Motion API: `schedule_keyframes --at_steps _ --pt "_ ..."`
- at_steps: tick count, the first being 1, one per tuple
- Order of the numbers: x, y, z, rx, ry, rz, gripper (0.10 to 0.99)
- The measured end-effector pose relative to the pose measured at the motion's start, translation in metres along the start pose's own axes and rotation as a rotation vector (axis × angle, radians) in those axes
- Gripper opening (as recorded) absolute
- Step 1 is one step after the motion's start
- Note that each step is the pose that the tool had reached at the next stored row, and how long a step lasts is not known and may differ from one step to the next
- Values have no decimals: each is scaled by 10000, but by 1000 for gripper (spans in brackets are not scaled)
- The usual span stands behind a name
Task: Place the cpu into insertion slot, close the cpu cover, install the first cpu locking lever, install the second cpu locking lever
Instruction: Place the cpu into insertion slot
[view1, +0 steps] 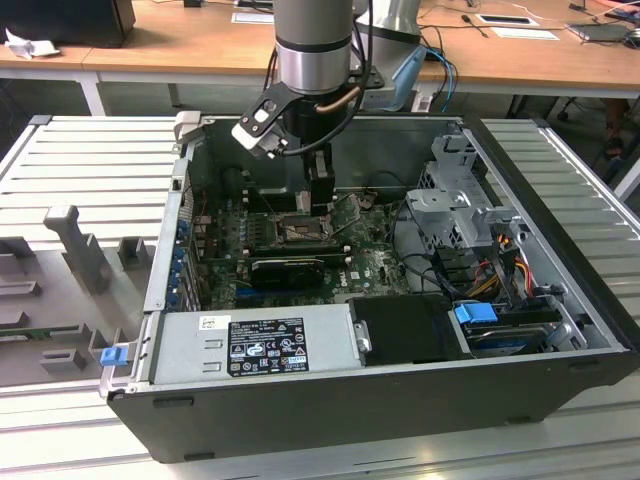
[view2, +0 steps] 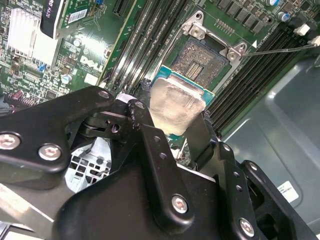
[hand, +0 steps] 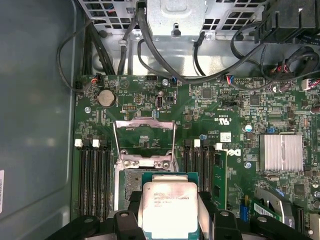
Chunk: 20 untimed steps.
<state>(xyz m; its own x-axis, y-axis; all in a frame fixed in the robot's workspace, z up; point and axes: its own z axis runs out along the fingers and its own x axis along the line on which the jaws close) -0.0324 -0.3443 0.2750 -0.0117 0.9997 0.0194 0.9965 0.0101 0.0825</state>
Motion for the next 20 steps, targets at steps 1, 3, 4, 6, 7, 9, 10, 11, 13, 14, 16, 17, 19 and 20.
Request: schedule_keyframes --at_steps 1,3,4,6,7,9,10,11,13,14,16,17,19,20 --pt "0 -1 0 0 0 -1 525" --pt "0 -3 1 0 0 -1 525" --pt "0 -5 1 0 0 0 525" --pt "0 -10 1 0 1 -1 525" --pt "0 -13 2 0 1 0 525" --pt "0 -26 22 0 1 -1 525" --pt "0 -27 36 0 1 -1 525" --pt "0 -28 50 0 1 -1 525" --pt "-1 -31 78 0 -1 25 525" --pt "-1 -32 89 -1 -2 43 525" --pt "-2 -33 104 -1 -5 67 525" --pt "-2 -34 110 -1 -5 69 525" --pt "-2 -35 123 0 -6 69 525" --pt "-2 -37 144 -1 -4 69 525"
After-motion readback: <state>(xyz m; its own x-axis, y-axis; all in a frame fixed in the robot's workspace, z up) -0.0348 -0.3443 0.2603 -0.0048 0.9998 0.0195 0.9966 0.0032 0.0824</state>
